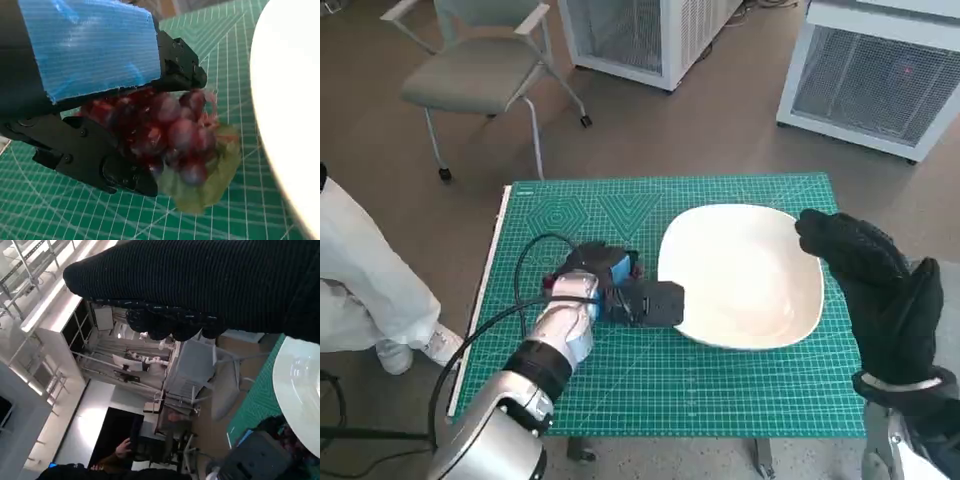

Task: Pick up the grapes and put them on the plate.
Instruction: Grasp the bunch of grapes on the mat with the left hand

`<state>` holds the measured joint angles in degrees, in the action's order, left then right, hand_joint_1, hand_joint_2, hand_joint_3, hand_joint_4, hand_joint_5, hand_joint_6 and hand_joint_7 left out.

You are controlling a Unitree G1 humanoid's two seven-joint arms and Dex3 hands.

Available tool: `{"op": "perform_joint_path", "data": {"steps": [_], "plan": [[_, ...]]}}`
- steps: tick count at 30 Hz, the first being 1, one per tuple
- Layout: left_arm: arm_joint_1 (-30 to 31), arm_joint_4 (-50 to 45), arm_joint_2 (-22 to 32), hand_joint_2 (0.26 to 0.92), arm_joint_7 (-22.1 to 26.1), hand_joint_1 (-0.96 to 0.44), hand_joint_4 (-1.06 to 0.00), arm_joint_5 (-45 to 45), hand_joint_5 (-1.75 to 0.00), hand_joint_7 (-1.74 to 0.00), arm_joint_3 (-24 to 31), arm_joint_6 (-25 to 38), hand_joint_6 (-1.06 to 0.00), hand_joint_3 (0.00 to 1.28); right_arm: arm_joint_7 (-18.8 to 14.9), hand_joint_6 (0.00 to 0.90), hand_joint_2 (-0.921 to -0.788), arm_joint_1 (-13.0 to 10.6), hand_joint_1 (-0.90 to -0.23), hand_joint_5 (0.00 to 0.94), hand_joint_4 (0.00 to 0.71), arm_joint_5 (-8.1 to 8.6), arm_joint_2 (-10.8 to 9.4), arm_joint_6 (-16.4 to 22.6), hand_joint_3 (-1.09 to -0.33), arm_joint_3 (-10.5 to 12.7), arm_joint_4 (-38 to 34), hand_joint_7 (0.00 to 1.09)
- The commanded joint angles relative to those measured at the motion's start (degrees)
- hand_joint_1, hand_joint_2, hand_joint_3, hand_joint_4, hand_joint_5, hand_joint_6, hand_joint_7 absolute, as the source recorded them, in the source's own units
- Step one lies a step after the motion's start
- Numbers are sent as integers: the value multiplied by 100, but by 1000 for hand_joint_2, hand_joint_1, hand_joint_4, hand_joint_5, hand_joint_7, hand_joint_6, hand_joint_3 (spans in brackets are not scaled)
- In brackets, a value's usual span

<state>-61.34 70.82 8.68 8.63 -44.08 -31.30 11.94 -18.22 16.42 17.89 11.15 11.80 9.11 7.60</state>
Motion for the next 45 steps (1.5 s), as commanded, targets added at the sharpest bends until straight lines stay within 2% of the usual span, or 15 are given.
{"op": "perform_joint_path", "data": {"steps": [1, 9, 13, 14, 15, 16, 18, 20, 23, 26, 31, 34, 37, 45], "plan": [[-144, 125, -22, 796, -27, -127, -187, 112, -6, -4, 15, -33, -340, 3, -2, 117, -921, -138, -536, 460, 263, 17, 26, -104, -602, 17, -13, 930], [-153, 110, 0, 801, -32, -59, -150, 237, -2, -5, 49, -25, -315, 5, -4, 118, -921, -134, -536, 464, 262, 6, 27, -96, -601, 18, -33, 930], [-121, 64, 46, 868, -150, 58, -194, 260, -20, -18, 42, -83, -353, 59, 0, 118, -921, -135, -536, 466, 261, 1, 26, -96, -601, 17, -32, 929], [-112, 63, 56, 878, -203, 89, -225, 264, -110, -18, 44, -104, -370, 91, 0, 118, -921, -133, -536, 466, 261, 1, 26, -98, -601, 18, -35, 929], [-102, 66, 65, 882, -267, 122, -254, 270, -270, -16, 49, -127, -391, 139, 0, 118, -921, -131, -536, 466, 261, 2, 27, -100, -601, 19, -37, 929], [-92, 72, 72, 878, -341, 145, -281, 276, -479, -13, 55, -151, -411, 185, 1, 118, -921, -128, -536, 467, 261, 4, 28, -103, -601, 20, -38, 929], [-65, 73, 88, 857, -507, 177, -357, 286, -1022, -15, 67, -207, -460, 281, -1, 119, -921, -123, -536, 467, 260, 9, 30, -105, -601, 24, -41, 929], [-28, 66, 108, 842, -672, 182, -437, 290, -1398, -28, 69, -272, -515, 330, -5, 119, -921, -119, -536, 468, 260, 14, 31, -102, -601, 27, -48, 928], [18, 70, 137, 847, -845, 165, -462, 288, -1621, -46, 58, -350, -595, 337, -10, 119, -921, -115, -536, 469, 260, 12, 33, -90, -601, 30, -60, 928], [36, 88, 160, 851, -910, 166, -437, 287, -1701, -59, 46, -400, -648, 349, -18, 120, -921, -113, -536, 469, 259, 8, 35, -74, -600, 32, -72, 928], [15, 125, 187, 727, -861, 326, -358, 259, -1738, -55, 1, -431, -664, 714, -31, 120, -921, -107, -537, 471, 258, 13, 33, -59, -600, 32, -88, 927], [-13, 142, 199, 685, -799, 361, -355, 249, -1743, -61, -21, -436, -679, 810, -31, 119, -921, -107, -537, 471, 256, 6, 33, -52, -601, 28, -81, 928], [-16, 123, 220, 671, -778, 372, -353, 274, -1745, -72, -8, -461, -701, 841, -33, 118, -921, -105, -537, 470, 254, -3, 36, -41, -602, 27, -85, 929], [-17, 88, 247, 688, -774, 373, -338, 354, -1746, -86, 57, -509, -727, 827, -30, 117, -921, -91, -538, 471, 253, -6, 35, -36, -601, 30, -114, 932]]}}
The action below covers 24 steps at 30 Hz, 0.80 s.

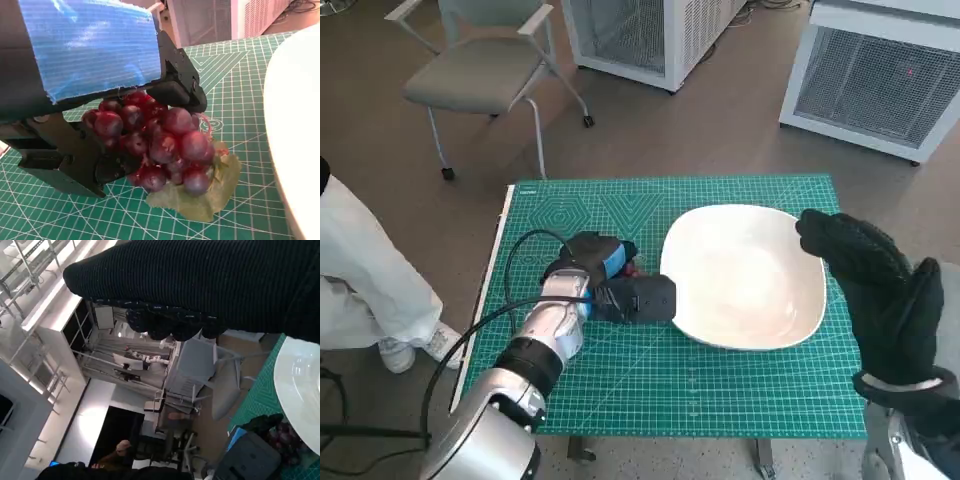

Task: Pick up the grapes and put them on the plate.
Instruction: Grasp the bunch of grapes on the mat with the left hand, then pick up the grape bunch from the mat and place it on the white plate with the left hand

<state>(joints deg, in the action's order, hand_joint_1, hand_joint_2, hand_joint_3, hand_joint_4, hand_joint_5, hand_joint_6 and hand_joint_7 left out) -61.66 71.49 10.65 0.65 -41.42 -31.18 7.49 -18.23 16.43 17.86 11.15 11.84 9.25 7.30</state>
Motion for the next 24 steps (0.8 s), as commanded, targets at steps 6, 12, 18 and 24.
{"op": "perform_joint_path", "data": {"steps": [6, 12, 18, 24], "plan": [[30, -11, 85, 687, 4, 374, -338, 153, -1746, -89, 63, -132, -732, 826, -33, 116, -921, -96, -537, 470, 252, 7, 31, -50, -601, 11, -74, 933], [25, -74, 125, 655, 28, 379, -369, 202, -1732, -102, 75, -150, -750, 859, -34, 114, -921, -100, -537, 471, 251, 15, 36, -66, -603, 10, -52, 935], [-16, -169, 153, 658, 60, 379, -409, 207, -1677, -122, 77, -105, -778, 812, -42, 114, -921, -84, -538, 473, 252, 41, 45, -80, -602, 24, -61, 937], [-53, -333, 207, 682, 71, 376, -447, 184, -1611, -151, 74, -45, -807, 729, -35, 115, -921, -68, -538, 474, 253, 28, 40, -67, -601, 18, -70, 936]]}}
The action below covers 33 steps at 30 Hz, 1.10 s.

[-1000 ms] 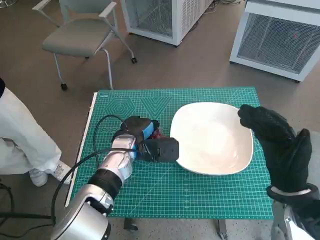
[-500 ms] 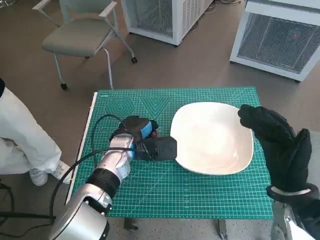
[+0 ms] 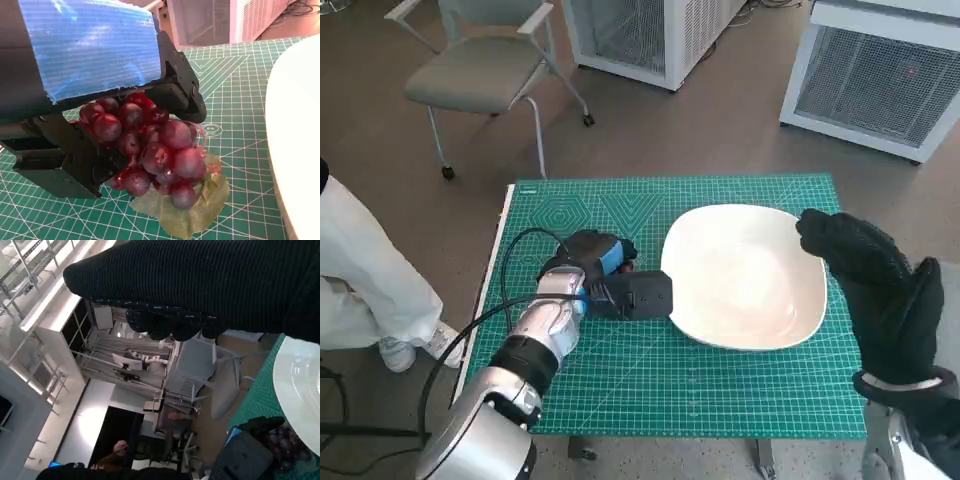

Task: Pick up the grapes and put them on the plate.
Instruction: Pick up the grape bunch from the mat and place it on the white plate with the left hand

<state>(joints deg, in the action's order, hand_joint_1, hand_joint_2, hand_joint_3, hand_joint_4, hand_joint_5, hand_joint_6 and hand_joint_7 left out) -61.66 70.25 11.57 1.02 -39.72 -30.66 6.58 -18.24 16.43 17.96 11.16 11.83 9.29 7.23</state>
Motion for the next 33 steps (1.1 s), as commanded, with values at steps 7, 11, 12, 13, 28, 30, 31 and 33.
{"op": "perform_joint_path", "data": {"steps": [7, 11, 12, 13, 28, 30, 31, 33], "plan": [[-55, -575, 242, 681, 73, 377, -447, 24, -1611, -234, 67, 126, -788, 731, -45, 116, -921, -51, -538, 474, 253, 23, 33, -51, -600, 11, -88, 935], [15, -1034, 378, 774, 161, 181, -410, 36, -1556, -910, 124, 212, -562, 572, -46, 116, -921, -51, -538, 474, 253, 24, 29, -48, -600, 7, -84, 935], [47, -1183, 419, 797, 191, 121, -403, 36, -1536, -1093, 141, 240, -507, 529, -47, 116, -921, -51, -538, 474, 253, 24, 30, -46, -600, 7, -84, 934], [81, -1320, 456, 804, 222, 83, -402, 34, -1523, -1210, 157, 266, -475, 511, -48, 116, -921, -50, -538, 474, 253, 23, 30, -44, -600, 7, -85, 934], [1018, -4366, 1186, 749, 621, 5, -505, -66, -1576, -998, 668, 720, -676, 459, -29, 118, -921, -37, -538, 474, 254, -28, 20, 12, -599, -6, -109, 933], [1129, -4702, 1242, 776, 673, 4, -566, -74, -1501, -950, 745, 776, -703, 372, -24, 118, -921, -38, -538, 474, 254, -35, 22, 15, -599, -7, -105, 933], [1184, -4860, 1265, 789, 699, 4, -592, -74, -1469, -929, 786, 800, -714, 332, -23, 118, -921, -37, -538, 474, 254, -37, 23, 18, -599, -7, -106, 932], [1295, -5169, 1307, 806, 743, 3, -617, -66, -1438, -901, 875, 836, -731, 282, -25, 118, -921, -36, -538, 474, 254, -40, 25, 26, -599, -6, -114, 932]]}}
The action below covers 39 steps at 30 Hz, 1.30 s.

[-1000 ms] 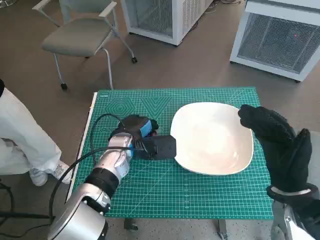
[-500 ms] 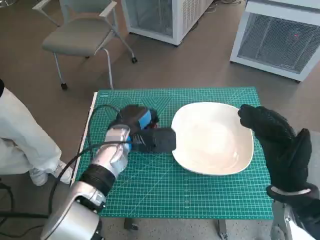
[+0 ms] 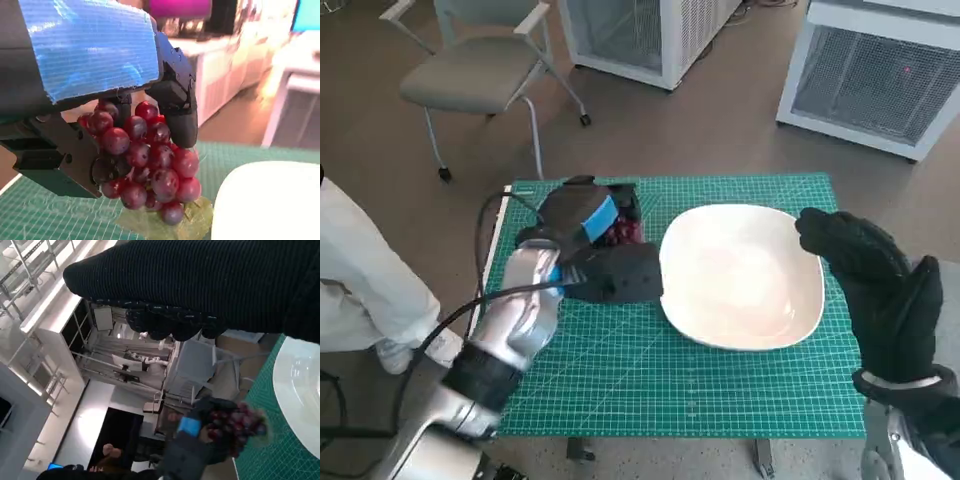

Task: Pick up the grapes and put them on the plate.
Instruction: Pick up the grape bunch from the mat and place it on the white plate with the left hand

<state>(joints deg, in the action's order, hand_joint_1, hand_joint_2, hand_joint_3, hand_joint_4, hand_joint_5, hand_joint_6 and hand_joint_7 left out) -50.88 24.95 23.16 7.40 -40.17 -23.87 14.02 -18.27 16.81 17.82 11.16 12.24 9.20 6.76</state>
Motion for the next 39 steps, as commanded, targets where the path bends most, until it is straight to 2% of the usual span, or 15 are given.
{"op": "perform_joint_path", "data": {"steps": [1, 5, 10, 15, 22, 27, 33, 35, 37, 39], "plan": [[273, -790, 167, 811, 124, 3, -622, -14, -1431, -890, 241, 104, -737, 269, -23, 118, -921, -72, -538, 474, 254, -28, 26, -9, -599, 3, -73, 932], [477, -1297, 215, 822, 166, 4, -630, 3, -1422, -863, 398, 115, -754, 239, -29, 118, -921, -68, -538, 474, 254, -20, 25, 3, -599, 2, -84, 932], [685, -1709, 251, 872, 145, 4, -713, 12, -1303, -903, 543, 13, -726, 118, -33, 118, -921, -61, -538, 474, 254, -7, 18, 14, -599, -6, -100, 932], [760, -1787, 212, 891, 108, 2, -789, 28, -1170, -979, 618, -117, -699, 54, -33, 118, -921, -62, -538, 474, 254, 8, 19, 16, -599, -5, -104, 932], [674, -1752, 109, 888, 250, 2, -840, 22, -1032, -1094, 605, -105, -673, 41, -34, 119, -921, -83, -541, 471, 252, 28, 11, 25, -599, 2, -101, 932], [534, -1782, -63, 889, 370, 2, -837, -16, -1051, -1073, 489, -93, -677, 38, -25, 119, -921, -95, -541, 470, 252, 23, 11, 17, -598, 0, -86, 931], [332, -1919, -394, 906, 479, 2, -750, -29, -1215, -981, 289, -216, -699, 40, -16, 119, -921, -99, -541, 468, 252, 28, 10, -5, -598, 3, -80, 931], [232, -1932, -523, 787, 493, 3, -671, -9, -1370, -981, 231, -287, -710, 290, -8, 119, -921, -109, -541, 467, 253, 26, 6, -9, -598, 1, -64, 931], [30, -1834, -718, 656, 523, 4, -589, 12, -1488, -1088, 150, -353, -675, 579, 3, 119, -921, -132, -541, 466, 253, 21, 4, -10, -599, 4, -36, 930], [-216, -1653, -918, 638, 555, 3, -555, 9, -1475, -1247, 55, -391, -604, 652, 8, 119, -921, -163, -541, 465, 253, 25, 9, -11, -599, 18, -6, 931]]}}
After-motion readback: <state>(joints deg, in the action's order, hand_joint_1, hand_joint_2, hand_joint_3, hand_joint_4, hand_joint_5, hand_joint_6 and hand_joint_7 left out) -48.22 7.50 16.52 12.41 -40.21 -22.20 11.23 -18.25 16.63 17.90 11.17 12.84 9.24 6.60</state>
